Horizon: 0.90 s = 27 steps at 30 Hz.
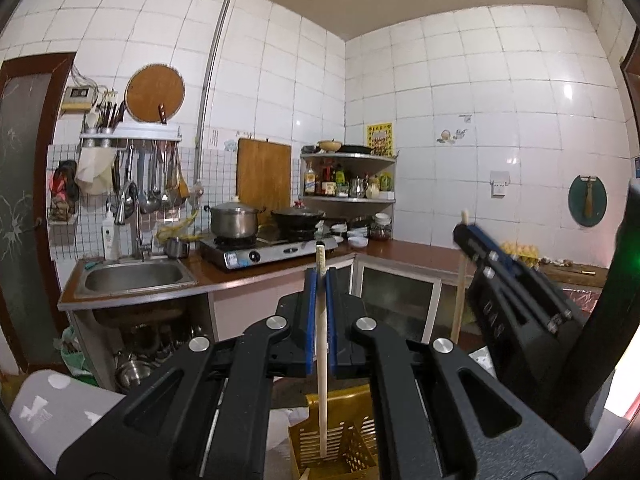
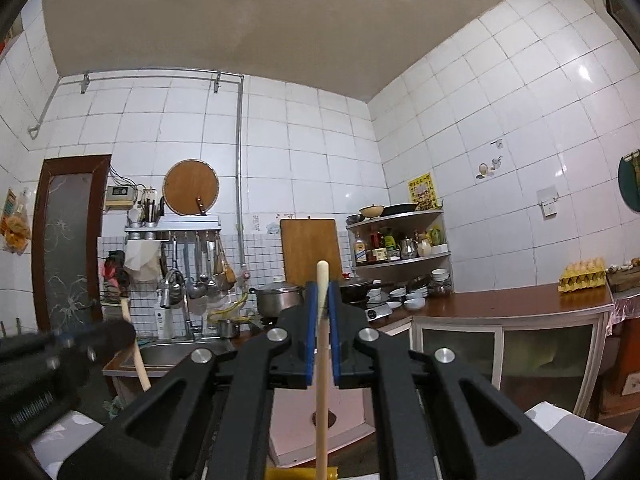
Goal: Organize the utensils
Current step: 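Lower both chopsticks into the yellow holder and open both tools, then grasp the green frog-handled fork with the right tool while the left tool moves to the chopsticks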
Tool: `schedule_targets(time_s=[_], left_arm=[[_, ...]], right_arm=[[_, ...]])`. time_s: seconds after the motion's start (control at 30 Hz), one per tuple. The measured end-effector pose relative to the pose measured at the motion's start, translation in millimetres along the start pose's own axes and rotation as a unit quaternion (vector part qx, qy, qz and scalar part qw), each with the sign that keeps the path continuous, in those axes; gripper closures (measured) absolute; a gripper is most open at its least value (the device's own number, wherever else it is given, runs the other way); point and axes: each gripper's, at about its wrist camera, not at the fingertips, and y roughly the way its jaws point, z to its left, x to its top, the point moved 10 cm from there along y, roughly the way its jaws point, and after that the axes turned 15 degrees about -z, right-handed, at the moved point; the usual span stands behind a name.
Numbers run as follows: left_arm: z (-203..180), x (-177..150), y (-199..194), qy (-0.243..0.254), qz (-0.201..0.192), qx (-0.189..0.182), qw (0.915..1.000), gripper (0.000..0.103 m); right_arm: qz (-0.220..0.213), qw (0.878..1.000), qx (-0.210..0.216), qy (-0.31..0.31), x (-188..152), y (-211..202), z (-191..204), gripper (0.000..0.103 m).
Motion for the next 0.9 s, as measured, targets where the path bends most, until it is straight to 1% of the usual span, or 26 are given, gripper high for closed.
schedule_targets(time_s=[0.17, 0.23, 0.37, 0.43, 0.5, 0.53, 0.57, 0.6, 0.67, 0.7, 0.73, 0.77, 0.8, 0.83, 0.87, 0.9], left_arm=[[10, -26, 13, -0.008, 0.017, 0.007, 0.9998, 0.1], [14, -35, 16, -0.012, 0.025, 0.009, 0.9996, 0.1], [18, -48, 21, -0.008, 0.042, 0.013, 0.999, 0.099], [21, -53, 21, -0.008, 0.054, 0.013, 0.9984, 0.099], [24, -55, 21, -0.005, 0.063, 0.015, 0.9979, 0.098], [25, -56, 21, -0.004, 0.068, 0.015, 0.9975, 0.094], [28, -56, 20, -0.007, 0.072, 0.016, 0.9973, 0.088], [30, -54, 18, -0.01, 0.073, 0.016, 0.9971, 0.084], [37, -46, 11, -0.017, 0.071, 0.021, 0.9971, 0.066], [40, -41, 7, -0.02, 0.07, 0.023, 0.9971, 0.061], [41, -37, 2, -0.022, 0.069, 0.023, 0.9971, 0.053], [43, -32, -3, -0.025, 0.068, 0.023, 0.9971, 0.047], [46, -25, -9, -0.026, 0.066, 0.024, 0.9972, 0.045], [50, -17, -17, -0.024, 0.063, 0.027, 0.9973, 0.038], [52, -10, -24, -0.018, 0.062, 0.029, 0.9975, 0.03], [54, -6, -31, -0.012, 0.061, 0.032, 0.9975, 0.026]], right_arm=[[0.004, 1.0, -0.006, -0.014, -15, 3, -5, 0.097], [-0.002, 1.0, -0.005, -0.022, -13, 1, -4, 0.097], [0.002, 0.999, 0.003, -0.044, -14, 0, 4, 0.097], [0.01, 0.999, 0.006, -0.046, -15, 1, 7, 0.097], [0.019, 0.999, 0.001, -0.047, -15, 3, 5, 0.096], [0.028, 0.999, -0.001, -0.046, -15, 4, 3, 0.096], [0.035, 0.998, -0.003, -0.044, -15, 4, 1, 0.096], [0.045, 0.998, -0.005, -0.042, -15, 4, -3, 0.096], [0.06, 0.997, -0.01, -0.041, -14, 1, -9, 0.096], [0.068, 0.997, -0.013, -0.045, -13, -3, -13, 0.095], [0.076, 0.996, -0.015, -0.052, -12, -6, -16, 0.092], [0.086, 0.995, -0.016, -0.055, -12, -11, -20, 0.079], [0.092, 0.994, -0.018, -0.054, -10, -15, -23, 0.057], [0.097, 0.994, -0.019, -0.05, -8, -22, -28, 0.05], [0.101, 0.993, -0.02, -0.051, -7, -27, -30, 0.048], [0.114, 0.992, -0.022, -0.057, -6, -35, -34, 0.047]])
